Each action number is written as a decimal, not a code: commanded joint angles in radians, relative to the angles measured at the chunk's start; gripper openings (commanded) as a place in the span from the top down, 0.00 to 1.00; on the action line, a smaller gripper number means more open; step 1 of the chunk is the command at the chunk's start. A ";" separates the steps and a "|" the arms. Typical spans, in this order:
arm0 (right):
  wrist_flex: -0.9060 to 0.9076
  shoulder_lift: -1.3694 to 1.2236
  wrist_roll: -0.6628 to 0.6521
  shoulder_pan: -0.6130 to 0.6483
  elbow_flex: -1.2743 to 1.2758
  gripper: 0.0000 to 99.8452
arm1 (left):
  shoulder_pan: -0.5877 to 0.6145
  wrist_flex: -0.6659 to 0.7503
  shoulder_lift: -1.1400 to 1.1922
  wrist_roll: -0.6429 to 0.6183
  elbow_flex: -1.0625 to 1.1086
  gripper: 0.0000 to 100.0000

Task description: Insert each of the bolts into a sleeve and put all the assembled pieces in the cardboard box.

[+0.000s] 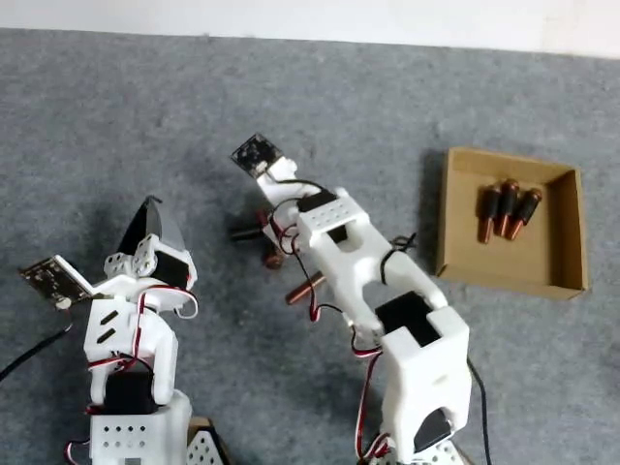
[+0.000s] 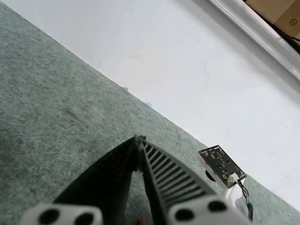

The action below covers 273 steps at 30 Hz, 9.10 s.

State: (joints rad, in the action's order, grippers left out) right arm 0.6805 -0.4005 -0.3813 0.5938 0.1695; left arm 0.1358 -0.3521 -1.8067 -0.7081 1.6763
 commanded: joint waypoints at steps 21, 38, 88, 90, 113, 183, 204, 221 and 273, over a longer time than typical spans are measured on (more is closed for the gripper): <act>-0.381 1.158 -0.011 -0.061 0.978 1.00 | 0.013 -0.029 -0.005 0.353 0.019 0.99; -0.378 1.658 -0.006 -0.120 1.374 1.00 | -0.288 -0.269 -0.002 0.431 -0.099 0.99; -0.378 1.664 -0.006 -0.127 1.408 1.00 | -0.386 -0.117 1.890 0.072 -1.029 0.72; -0.378 1.664 -0.006 -0.127 1.408 1.00 | -0.367 -0.117 1.896 0.072 -1.036 0.75; -0.381 1.664 -0.009 -0.127 1.434 1.00 | -0.367 -0.146 1.802 0.318 -1.012 0.99; -0.426 1.662 -0.012 -0.159 1.477 1.00 | 0.108 -1.186 2.114 0.519 -1.797 0.72; -0.426 1.662 -0.012 -0.159 1.477 1.00 | 0.007 -1.238 2.123 -0.368 -1.793 0.72; -0.426 1.662 -0.012 -0.159 1.477 1.00 | -0.036 -0.976 2.124 -0.404 -1.498 0.72; -0.426 1.662 -0.012 -0.159 1.477 1.00 | 0.088 -0.681 2.123 -0.546 -1.422 0.72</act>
State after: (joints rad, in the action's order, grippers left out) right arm 0.2908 1.2474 -0.3859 0.4480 1.6548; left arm 0.1864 -1.0810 0.3245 -1.2329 0.2555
